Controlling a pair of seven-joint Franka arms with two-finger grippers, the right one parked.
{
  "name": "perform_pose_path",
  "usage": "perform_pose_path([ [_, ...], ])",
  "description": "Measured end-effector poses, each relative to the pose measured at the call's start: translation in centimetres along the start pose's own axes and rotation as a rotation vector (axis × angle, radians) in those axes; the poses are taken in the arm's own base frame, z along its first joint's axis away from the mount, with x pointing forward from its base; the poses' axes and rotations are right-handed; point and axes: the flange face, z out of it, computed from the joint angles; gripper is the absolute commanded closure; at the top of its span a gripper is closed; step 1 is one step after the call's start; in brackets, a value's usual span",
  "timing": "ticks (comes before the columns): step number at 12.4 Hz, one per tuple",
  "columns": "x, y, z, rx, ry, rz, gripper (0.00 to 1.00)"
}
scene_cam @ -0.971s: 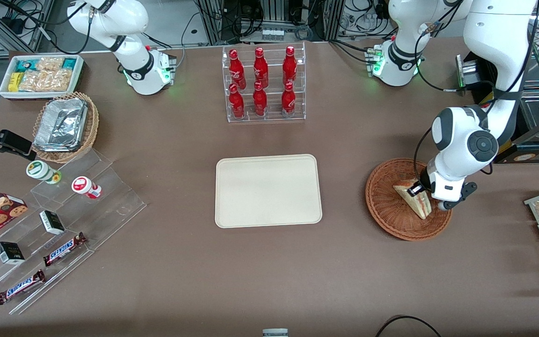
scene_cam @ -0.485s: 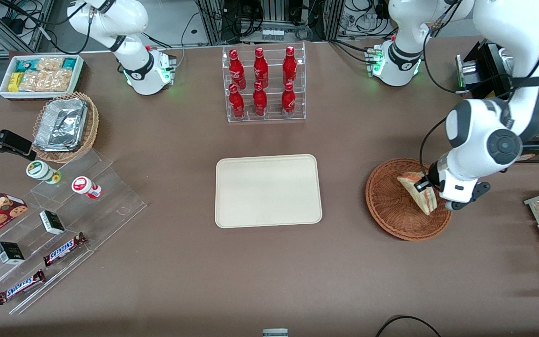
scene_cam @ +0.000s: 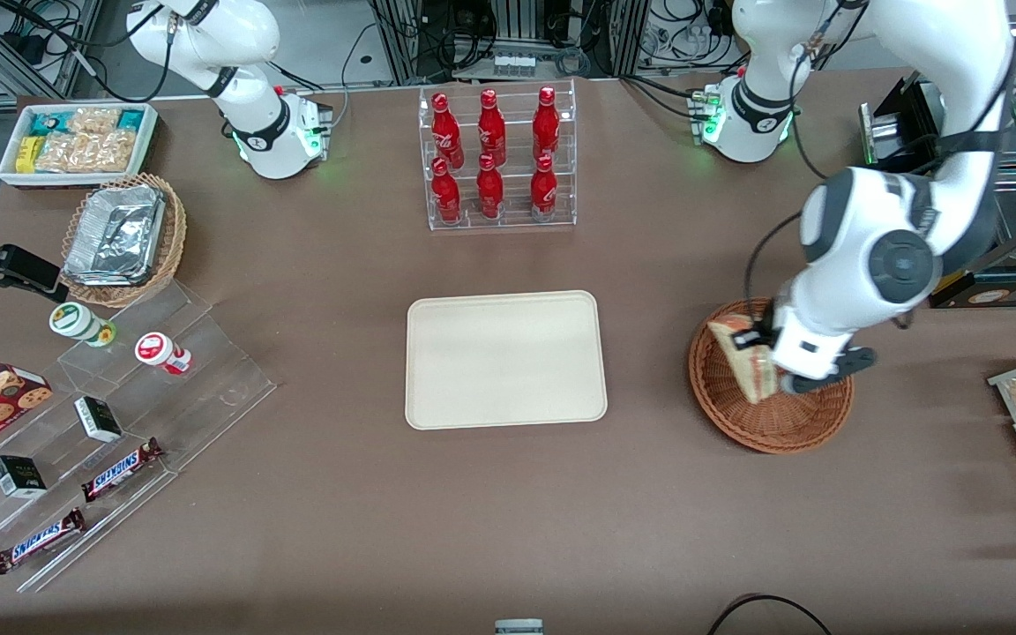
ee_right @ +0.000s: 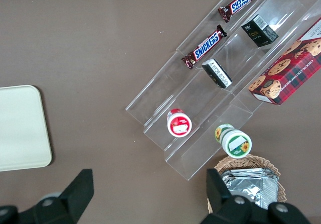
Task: Place sandwich from basket to tray
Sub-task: 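Lift the sandwich out of the basket and carry it to the tray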
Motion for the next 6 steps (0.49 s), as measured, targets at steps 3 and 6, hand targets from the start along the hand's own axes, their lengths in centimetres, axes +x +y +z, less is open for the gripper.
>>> perform_pose_path([
  [3,-2.7,6.0,1.1,-0.023,-0.024,0.100,1.00],
  [6,-6.0,13.0,2.5,-0.056,-0.043,0.162,1.00],
])
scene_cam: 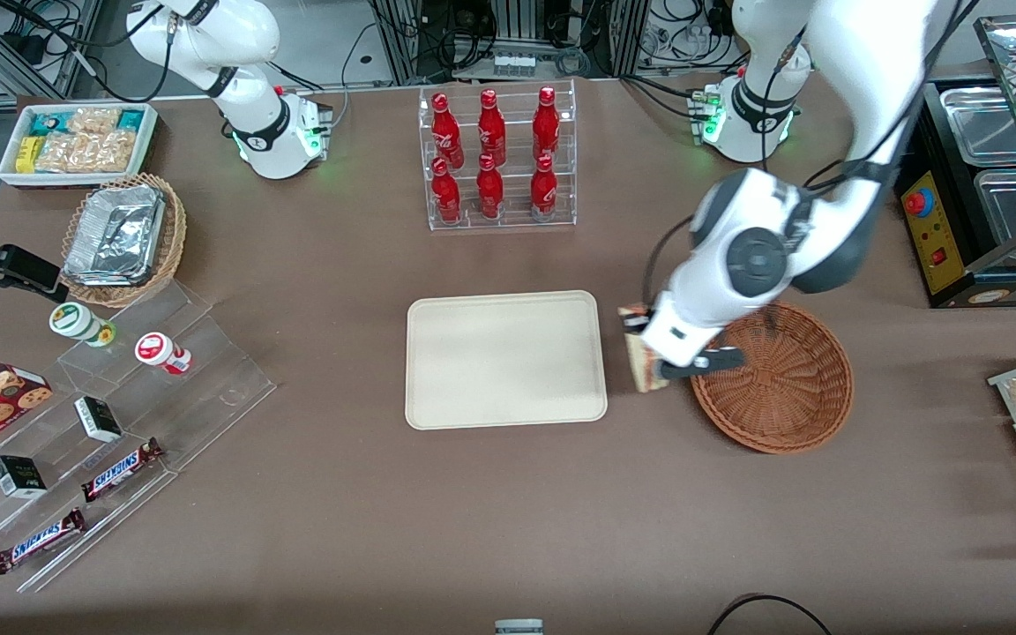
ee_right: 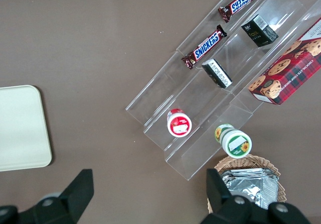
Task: Place sandwich from basket to tray
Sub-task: 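Lift the sandwich out of the basket and carry it to the tray, then lower the sandwich onto the cream tray and open the left gripper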
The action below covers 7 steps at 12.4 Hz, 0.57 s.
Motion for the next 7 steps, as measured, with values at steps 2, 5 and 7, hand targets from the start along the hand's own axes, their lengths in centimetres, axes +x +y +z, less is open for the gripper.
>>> perform_pose_path([
  [2,-1.0,5.0,1.9,0.020,0.017,0.024,1.00],
  [5,-1.9,11.2,5.7,0.054,0.059,0.026,1.00],
  [7,-2.4,14.5,8.2,0.035,0.083,0.032,1.00],
])
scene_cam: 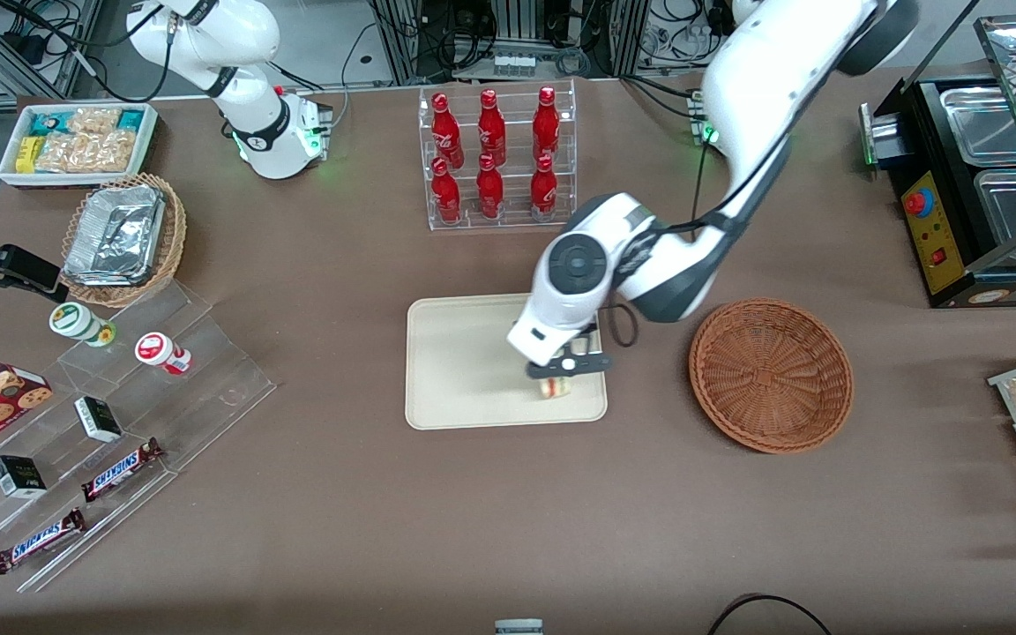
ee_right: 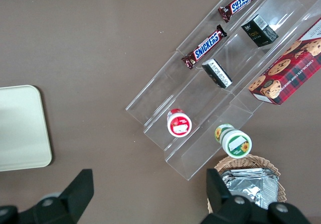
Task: Place sandwich from basket to tray
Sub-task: 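Lower the sandwich onto the cream tray and open the left gripper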
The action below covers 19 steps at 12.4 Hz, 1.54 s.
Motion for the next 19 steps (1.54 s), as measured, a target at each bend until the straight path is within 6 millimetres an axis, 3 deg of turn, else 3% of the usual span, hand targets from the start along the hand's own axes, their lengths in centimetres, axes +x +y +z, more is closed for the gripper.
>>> perform_pose_path([
  [5,-1.1,4.5,3.3,-0.042,0.002,0.010,1.00],
  [10,-1.0,5.0,5.3,-0.040,0.002,-0.001,1.00],
  [11,-0.9,4.9,5.8,-0.032,0.006,-0.002,0.66],
  [12,-0.9,4.9,6.3,-0.024,0.007,-0.002,0.01],
  [16,-1.0,5.2,6.4,-0.028,0.016,-0.002,0.00],
  [19,-0.2,5.6,3.8,-0.060,0.049,-0.008,0.00],
])
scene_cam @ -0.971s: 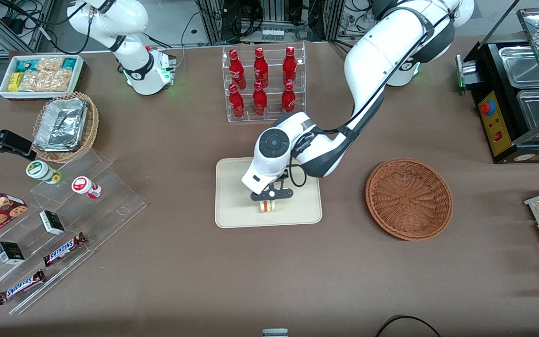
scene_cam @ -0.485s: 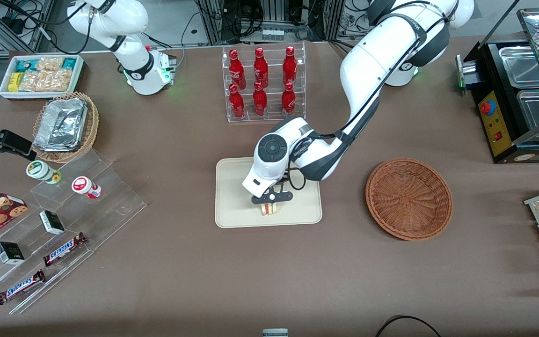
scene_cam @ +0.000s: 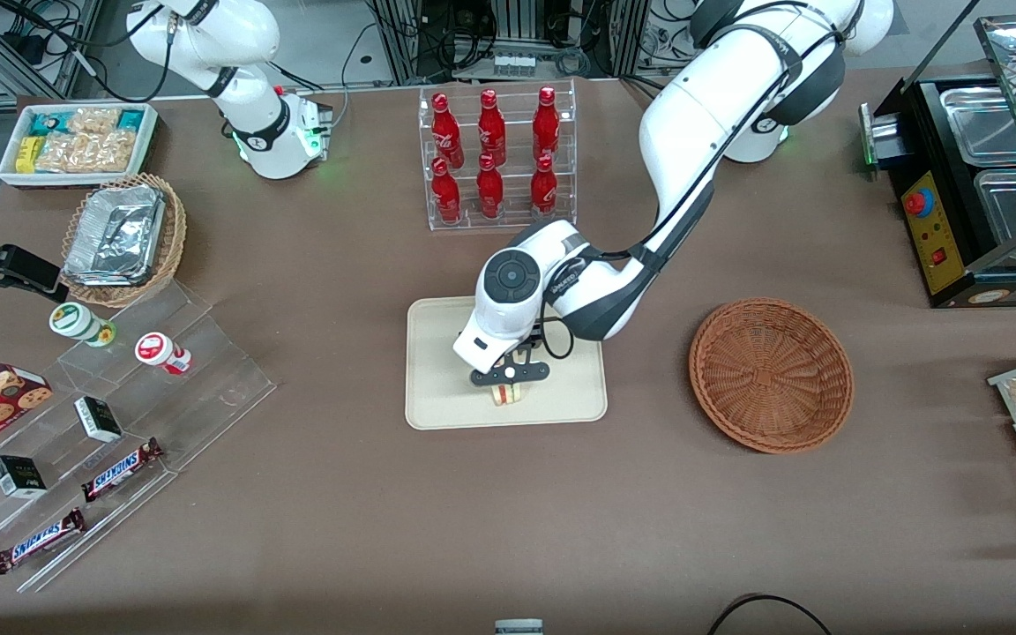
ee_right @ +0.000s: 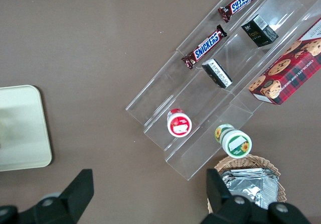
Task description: Place sandwich from basket to tray
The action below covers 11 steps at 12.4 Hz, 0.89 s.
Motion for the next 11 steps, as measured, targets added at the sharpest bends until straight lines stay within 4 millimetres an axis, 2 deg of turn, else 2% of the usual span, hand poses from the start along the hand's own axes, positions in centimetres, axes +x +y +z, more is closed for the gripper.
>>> perform_pose_path([
  [4,0.7,0.3,-6.4,-0.031,0.067,0.007,0.00],
  [7,2.4,-1.4,-11.3,-0.012,0.115,0.032,0.00],
  [9,5.0,-4.4,-14.8,0.003,0.161,-0.016,0.00],
  [11,7.6,-8.6,-17.1,0.042,0.156,-0.038,0.00],
])
